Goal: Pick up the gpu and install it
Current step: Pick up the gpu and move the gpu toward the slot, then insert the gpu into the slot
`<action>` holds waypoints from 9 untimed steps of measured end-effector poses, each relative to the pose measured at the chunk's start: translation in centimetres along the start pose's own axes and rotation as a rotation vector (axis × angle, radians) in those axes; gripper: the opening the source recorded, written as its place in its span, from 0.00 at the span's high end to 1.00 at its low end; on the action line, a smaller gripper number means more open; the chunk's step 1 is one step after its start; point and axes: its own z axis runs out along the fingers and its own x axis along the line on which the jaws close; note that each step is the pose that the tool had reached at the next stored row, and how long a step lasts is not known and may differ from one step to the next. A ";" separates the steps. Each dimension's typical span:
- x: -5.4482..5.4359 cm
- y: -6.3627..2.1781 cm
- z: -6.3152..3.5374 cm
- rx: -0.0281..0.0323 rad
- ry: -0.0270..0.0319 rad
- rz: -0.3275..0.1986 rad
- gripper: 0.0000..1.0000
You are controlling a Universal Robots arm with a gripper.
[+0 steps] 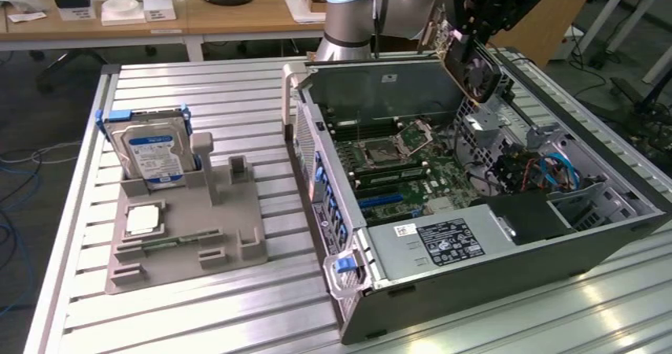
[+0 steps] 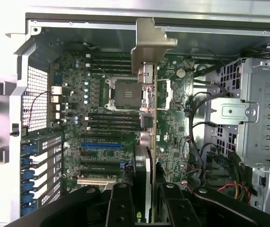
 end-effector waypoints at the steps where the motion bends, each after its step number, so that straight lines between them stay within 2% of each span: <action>1: 0.0 0.00 0.00 0.0000 0.0000 0.000 0.73; 9: 0.0 0.00 0.00 0.0000 0.0000 -0.001 0.73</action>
